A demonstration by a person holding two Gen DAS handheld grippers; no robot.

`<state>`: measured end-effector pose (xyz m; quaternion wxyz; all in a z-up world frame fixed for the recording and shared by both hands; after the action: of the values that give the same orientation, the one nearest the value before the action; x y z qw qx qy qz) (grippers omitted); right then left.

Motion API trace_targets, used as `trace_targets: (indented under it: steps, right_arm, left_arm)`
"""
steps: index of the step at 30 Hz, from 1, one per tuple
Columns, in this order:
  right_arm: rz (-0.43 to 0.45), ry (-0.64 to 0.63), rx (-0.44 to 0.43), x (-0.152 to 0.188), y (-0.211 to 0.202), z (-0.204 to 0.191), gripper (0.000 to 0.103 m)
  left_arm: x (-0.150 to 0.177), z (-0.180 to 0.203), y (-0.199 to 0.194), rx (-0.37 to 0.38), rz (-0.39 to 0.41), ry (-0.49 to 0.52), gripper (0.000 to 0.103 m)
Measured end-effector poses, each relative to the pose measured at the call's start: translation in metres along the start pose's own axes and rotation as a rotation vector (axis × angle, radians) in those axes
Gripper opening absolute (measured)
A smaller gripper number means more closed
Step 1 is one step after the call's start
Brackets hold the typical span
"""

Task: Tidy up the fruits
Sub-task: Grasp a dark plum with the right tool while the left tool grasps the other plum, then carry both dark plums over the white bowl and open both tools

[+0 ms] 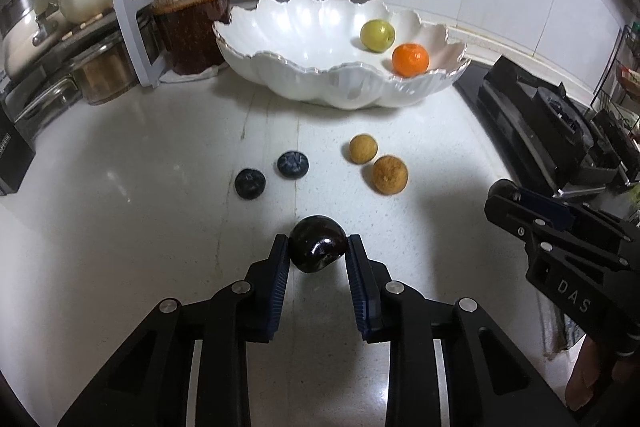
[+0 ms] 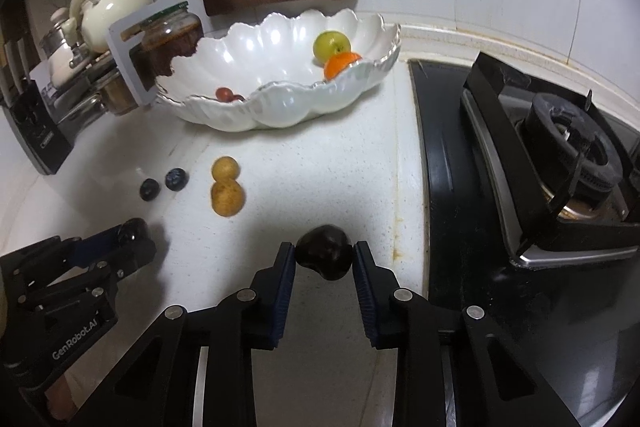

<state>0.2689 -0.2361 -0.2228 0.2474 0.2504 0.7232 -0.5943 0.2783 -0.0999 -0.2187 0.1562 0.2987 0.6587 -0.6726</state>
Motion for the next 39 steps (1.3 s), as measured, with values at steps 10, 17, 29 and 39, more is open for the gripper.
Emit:
trace_targets:
  steps: [10, 17, 29, 39]
  right_arm:
    - [0.084, -0.028, -0.002, -0.015, -0.033, -0.009, 0.031]
    - [0.151, -0.052, -0.004, -0.029, -0.059, -0.014, 0.031]
    - [0.264, -0.082, -0.02, -0.056, -0.091, -0.025, 0.031]
    - [0.346, -0.095, -0.021, -0.084, -0.109, -0.029, 0.031]
  left_arm:
    - [-0.02, -0.001, -0.033, 0.001, 0.089, 0.001, 0.029]
    - [-0.034, -0.002, -0.055, 0.005, 0.152, 0.004, 0.029]
    - [-0.063, -0.006, -0.09, 0.002, 0.26, -0.004, 0.029]
    - [-0.088, -0.006, -0.112, 0.002, 0.35, 0.008, 0.029]
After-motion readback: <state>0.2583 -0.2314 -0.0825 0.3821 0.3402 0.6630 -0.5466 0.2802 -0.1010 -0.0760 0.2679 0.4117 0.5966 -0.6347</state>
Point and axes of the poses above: each gripper's, at about its wrist camera, not at the fingertips, and y roughly the way its jaws point, z to its right, x to its underside, the point moved 8 cm from there along y, roughly the way its jaws point, and after that the axes turned 6 degrees about -x, right-handed, at the moved point
